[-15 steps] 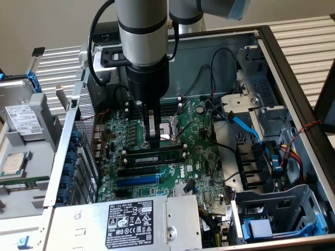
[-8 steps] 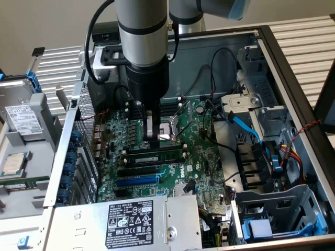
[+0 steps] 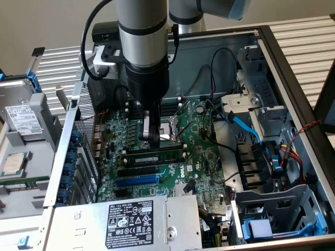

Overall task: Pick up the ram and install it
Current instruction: 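Press down the ram until it locks into place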

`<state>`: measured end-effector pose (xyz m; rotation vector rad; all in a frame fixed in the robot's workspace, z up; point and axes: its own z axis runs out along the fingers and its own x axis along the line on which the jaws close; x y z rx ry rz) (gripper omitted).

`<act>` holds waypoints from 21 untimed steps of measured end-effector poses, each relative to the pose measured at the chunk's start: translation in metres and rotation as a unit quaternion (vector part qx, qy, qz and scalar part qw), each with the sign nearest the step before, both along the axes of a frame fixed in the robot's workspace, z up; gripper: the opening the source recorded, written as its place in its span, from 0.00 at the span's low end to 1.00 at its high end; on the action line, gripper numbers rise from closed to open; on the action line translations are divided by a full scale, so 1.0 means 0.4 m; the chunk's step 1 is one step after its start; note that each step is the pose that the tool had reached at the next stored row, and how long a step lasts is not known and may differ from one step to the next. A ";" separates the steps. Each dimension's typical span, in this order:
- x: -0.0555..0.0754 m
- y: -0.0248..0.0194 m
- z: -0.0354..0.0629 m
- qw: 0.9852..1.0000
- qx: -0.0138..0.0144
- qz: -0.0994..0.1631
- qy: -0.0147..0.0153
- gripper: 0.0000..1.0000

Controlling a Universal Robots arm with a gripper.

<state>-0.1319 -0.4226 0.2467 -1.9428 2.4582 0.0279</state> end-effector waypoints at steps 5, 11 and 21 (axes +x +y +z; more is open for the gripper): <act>0.000 0.000 -0.001 0.999 0.000 -0.041 0.000 0.11; 0.000 0.000 -0.001 0.996 0.000 -0.088 0.000 0.11; 0.000 0.000 -0.002 0.986 0.000 -0.166 0.000 0.11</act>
